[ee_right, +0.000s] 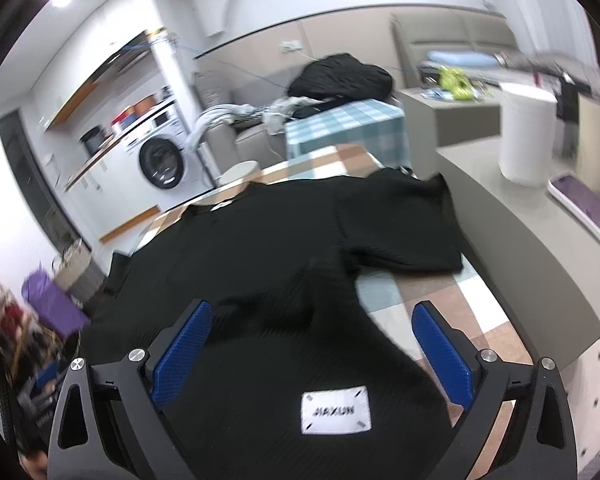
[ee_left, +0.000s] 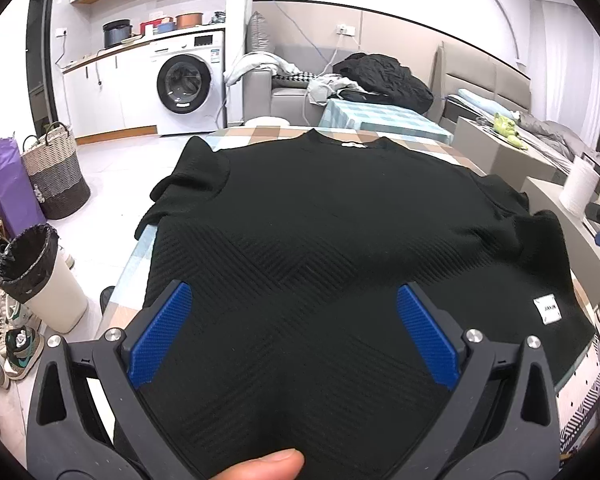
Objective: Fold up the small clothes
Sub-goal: 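Grasp the sweater's sleeve edge with the right gripper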
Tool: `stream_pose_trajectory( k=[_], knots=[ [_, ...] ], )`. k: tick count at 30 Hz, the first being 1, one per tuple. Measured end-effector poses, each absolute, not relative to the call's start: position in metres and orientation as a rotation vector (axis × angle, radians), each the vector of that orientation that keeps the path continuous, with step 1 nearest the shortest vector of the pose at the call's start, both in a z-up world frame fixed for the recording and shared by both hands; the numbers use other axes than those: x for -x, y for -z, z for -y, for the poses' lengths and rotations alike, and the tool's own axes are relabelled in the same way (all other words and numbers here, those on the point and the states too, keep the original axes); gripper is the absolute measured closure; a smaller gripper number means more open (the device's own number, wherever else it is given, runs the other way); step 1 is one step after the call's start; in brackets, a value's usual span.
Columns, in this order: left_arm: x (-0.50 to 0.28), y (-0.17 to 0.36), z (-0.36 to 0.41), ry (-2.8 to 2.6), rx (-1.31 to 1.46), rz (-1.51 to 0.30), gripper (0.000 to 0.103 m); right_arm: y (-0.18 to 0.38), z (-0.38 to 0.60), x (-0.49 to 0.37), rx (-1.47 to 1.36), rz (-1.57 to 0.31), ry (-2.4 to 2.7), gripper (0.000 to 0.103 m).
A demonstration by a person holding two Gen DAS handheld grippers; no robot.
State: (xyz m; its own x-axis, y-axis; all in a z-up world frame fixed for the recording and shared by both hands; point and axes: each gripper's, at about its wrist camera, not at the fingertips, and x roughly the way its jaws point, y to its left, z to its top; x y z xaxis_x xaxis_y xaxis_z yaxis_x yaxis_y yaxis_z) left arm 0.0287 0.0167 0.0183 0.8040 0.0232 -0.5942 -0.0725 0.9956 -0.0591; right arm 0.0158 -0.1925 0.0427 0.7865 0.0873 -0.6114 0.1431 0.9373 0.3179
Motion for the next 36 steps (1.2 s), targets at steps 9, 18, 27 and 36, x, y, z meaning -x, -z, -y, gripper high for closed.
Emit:
stream_pose_trajectory(
  k=[9,18,27,36],
  knots=[
    [-0.053,-0.019,-0.020,-0.042,0.073,-0.637,0.001,-0.007,0.261,-0.057,-0.706,-0.734,0.114,0.014],
    [-0.086,-0.011,-0.017,-0.024,0.067,-0.664,0.001,0.029,0.302,-0.100,-0.884,-0.804,0.210,0.021],
    [-0.110,-0.001,-0.024,-0.033,0.080,-0.687,0.001,0.040,0.312,-0.126,-0.827,-0.852,0.303,0.029],
    [-0.136,0.016,-0.032,-0.047,0.090,-0.723,0.001,0.042,0.316,-0.142,-0.739,-0.869,0.386,0.069]
  ],
)
